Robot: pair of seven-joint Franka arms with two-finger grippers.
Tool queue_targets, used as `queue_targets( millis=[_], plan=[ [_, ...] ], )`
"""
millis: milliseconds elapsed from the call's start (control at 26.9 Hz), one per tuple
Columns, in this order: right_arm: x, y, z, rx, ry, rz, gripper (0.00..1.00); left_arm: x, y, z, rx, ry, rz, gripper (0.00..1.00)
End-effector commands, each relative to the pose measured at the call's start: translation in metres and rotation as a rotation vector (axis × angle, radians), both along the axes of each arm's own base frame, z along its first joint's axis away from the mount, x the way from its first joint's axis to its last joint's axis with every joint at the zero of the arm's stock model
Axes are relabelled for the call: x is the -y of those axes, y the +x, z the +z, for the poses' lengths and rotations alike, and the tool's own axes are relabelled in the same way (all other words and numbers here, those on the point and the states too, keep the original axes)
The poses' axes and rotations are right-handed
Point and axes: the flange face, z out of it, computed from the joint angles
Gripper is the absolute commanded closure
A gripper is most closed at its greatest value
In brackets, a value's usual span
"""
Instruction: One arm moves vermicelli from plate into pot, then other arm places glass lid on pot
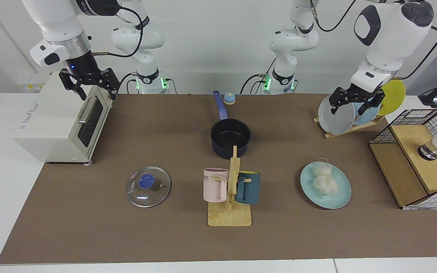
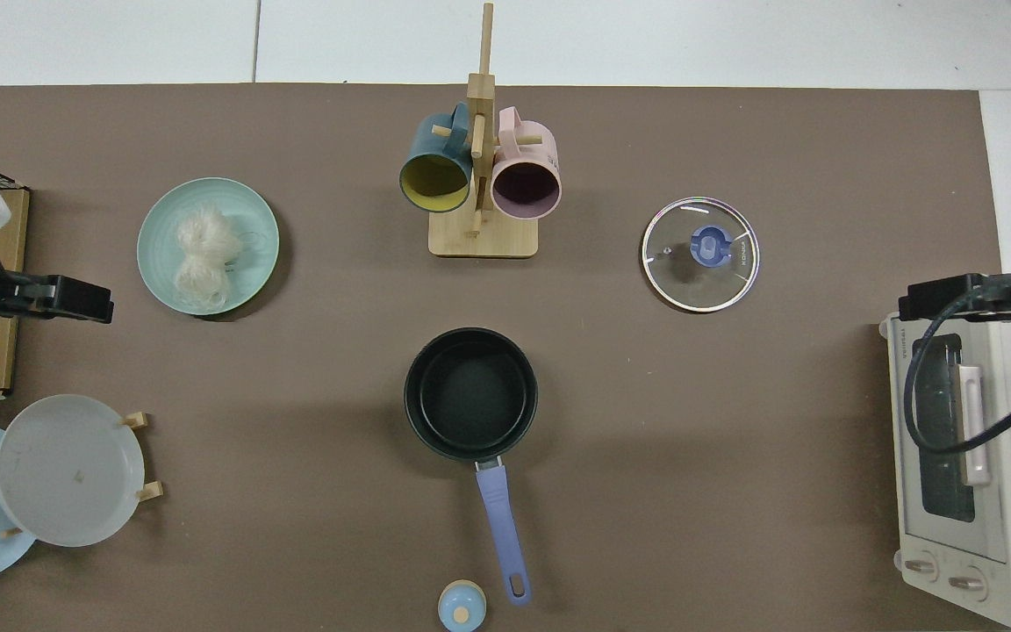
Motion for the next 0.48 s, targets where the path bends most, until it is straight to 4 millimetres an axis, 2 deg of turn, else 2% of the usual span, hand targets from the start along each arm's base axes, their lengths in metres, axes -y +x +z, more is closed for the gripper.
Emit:
queue_targets(
  millis=[0,37,148,445],
  plan=[
    [0.001,-0.003,0.0,0.004,0.014,0.019,0.0,0.002,0.002,0.01,0.006,-0.015,0.029,0.0],
    [0.001,-0.003,0.0,0.004,0.014,0.019,0.0,0.002,0.004,0.013,0.01,-0.015,0.029,0.0],
    [0.001,-0.003,0.0,0.002,0.014,0.019,0.0,0.002,0.014,0.004,-0.033,-0.016,0.028,0.0],
    [0.001,-0.003,0.0,0.002,0.015,0.019,0.0,-0.006,0.063,-0.002,-0.067,-0.024,0.033,0.01]
  ],
)
